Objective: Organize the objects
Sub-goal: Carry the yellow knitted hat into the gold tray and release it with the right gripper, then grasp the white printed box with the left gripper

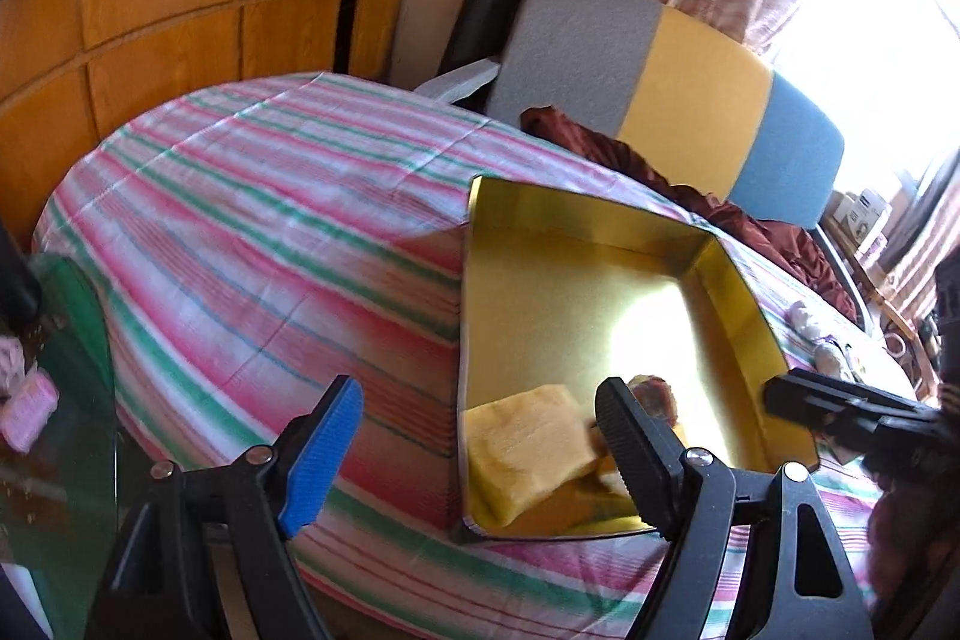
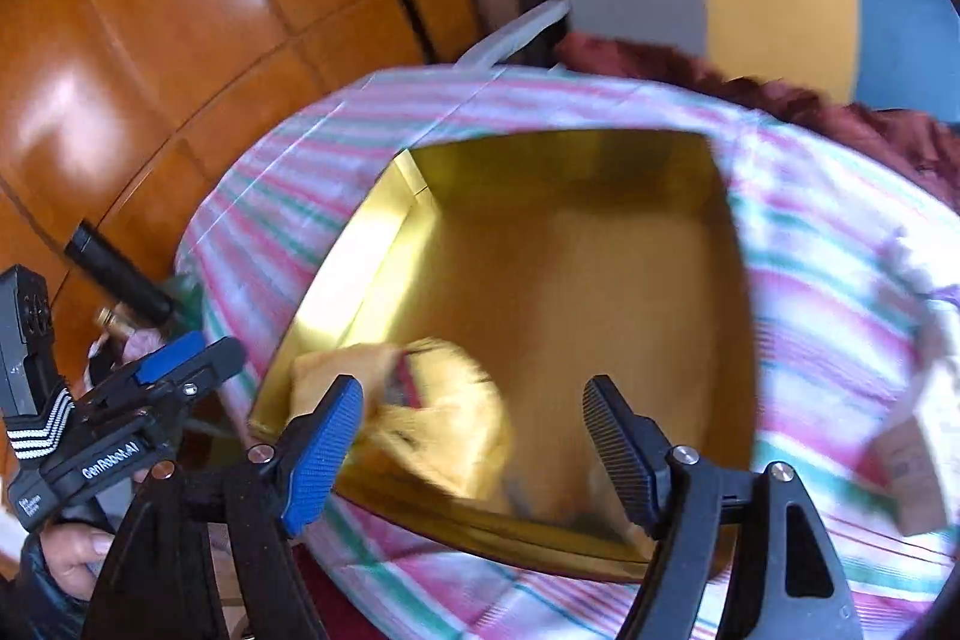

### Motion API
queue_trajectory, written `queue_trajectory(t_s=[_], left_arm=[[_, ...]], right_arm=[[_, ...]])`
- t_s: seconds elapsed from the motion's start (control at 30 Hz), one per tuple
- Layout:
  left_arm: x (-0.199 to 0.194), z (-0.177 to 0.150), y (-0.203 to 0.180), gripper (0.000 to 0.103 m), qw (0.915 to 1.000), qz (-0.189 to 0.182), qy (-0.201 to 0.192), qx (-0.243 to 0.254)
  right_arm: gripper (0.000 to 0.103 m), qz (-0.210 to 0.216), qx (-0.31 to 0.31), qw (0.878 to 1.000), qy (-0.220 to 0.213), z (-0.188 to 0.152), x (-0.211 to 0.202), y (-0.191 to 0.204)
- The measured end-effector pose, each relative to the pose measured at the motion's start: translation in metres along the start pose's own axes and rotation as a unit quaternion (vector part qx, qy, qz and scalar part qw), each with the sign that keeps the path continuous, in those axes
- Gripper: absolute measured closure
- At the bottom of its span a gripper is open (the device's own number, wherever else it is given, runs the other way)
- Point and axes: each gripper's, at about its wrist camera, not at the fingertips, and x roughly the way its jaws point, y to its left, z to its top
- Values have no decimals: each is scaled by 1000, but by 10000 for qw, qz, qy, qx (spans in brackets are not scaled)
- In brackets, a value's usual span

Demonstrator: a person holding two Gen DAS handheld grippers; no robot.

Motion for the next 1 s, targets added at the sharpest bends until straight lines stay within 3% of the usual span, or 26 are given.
queue_trajectory(t_s=[0.17,0.3,0.53,0.7,0.9,0.93,1.0], left_arm=[[-1,9,-29,22,9992,-268,5,310],[2,12,-64,22,9958,-678,145,601],[6,5,-149,22,9797,-1362,335,1435],[7,-8,-201,20,9643,-1767,563,1890],[11,-25,-249,19,9478,-2056,898,2265],[12,-28,-257,19,9452,-2093,931,2325],[13,-34,-271,19,9397,-2169,990,2451]], right_arm=[[22,-526,612,9960,-376,-8,-44,-54],[22,-1077,1179,9853,-604,-21,-87,-112],[21,-1426,2157,9639,-632,-37,-128,-218],[21,-1185,2542,9587,-477,-40,-116,-268],[21,-656,2712,9600,-223,-40,-86,-283],[20,-452,2775,9596,-98,-41,-82,-283],[20,458,3002,9527,131,-45,-75,-281]])
